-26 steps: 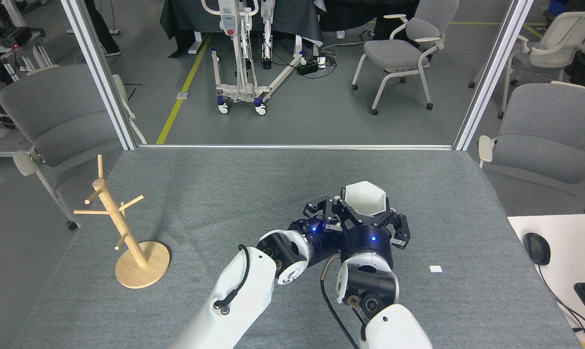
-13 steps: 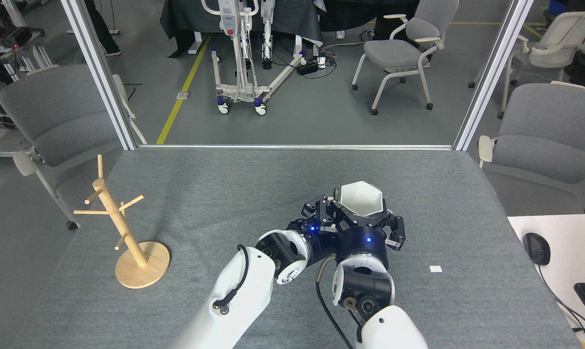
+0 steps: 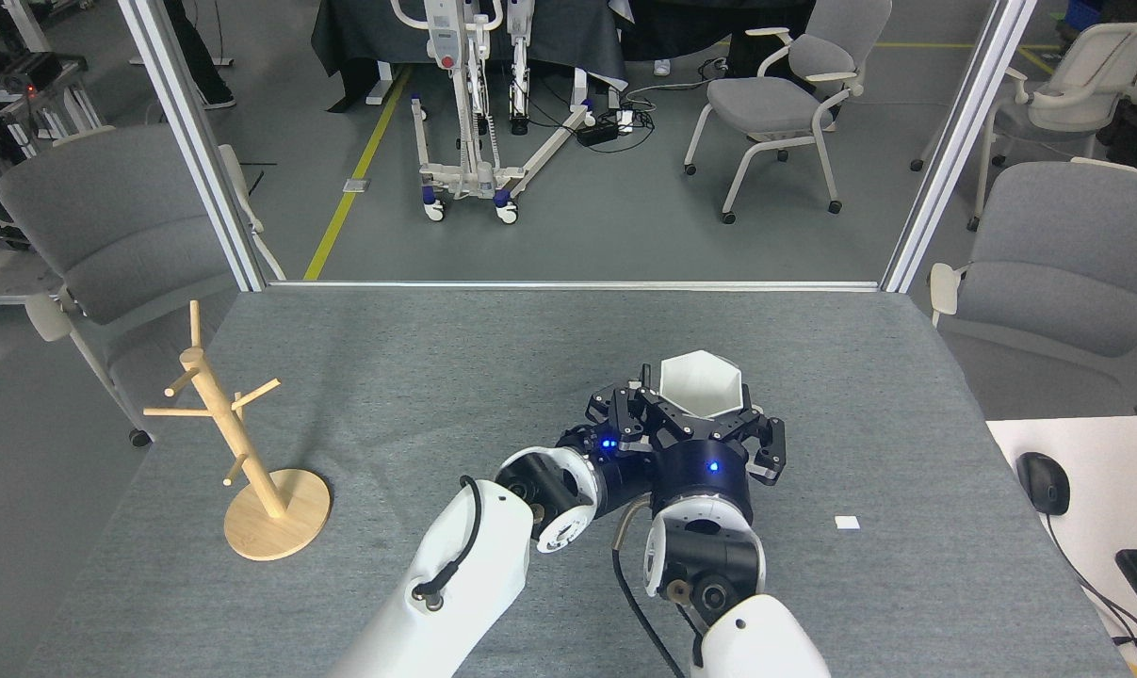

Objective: Hang cup on storage rack
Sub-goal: 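Grasp the white cup with the left gripper from the right gripper, then carry the cup with the left gripper past the wooden stand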

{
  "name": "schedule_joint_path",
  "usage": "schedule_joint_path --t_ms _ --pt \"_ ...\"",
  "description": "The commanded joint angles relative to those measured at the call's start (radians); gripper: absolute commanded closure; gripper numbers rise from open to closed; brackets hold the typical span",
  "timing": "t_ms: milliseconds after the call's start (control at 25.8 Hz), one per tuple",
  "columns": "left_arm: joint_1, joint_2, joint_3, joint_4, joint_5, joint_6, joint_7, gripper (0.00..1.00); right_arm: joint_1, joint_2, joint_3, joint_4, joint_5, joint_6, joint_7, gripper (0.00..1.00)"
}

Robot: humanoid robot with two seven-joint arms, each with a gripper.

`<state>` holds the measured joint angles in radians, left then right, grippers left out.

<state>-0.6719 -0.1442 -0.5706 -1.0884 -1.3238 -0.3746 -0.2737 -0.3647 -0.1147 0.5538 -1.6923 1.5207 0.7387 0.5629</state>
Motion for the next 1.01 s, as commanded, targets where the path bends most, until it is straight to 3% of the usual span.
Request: schedule_joint_path --t_ms 0,698,969 --pt "0.005 0.0 -0.002 0.001 0.0 -0.001 0.002 1.0 0.004 0.001 -0.002 0.005 -0.007 -0.094 -0.1 0.01" --pt "0.017 0.002 -0.005 0.005 0.0 -0.003 0.002 1.0 0.009 0.047 -0.034 0.045 -0.016 -0.145 -0.348 0.01" --pt "0.043 0.003 -0.005 0.004 -0.003 -0.004 0.002 1.0 0.004 0.049 -0.072 0.045 -0.129 -0.154 -0.498 0.01"
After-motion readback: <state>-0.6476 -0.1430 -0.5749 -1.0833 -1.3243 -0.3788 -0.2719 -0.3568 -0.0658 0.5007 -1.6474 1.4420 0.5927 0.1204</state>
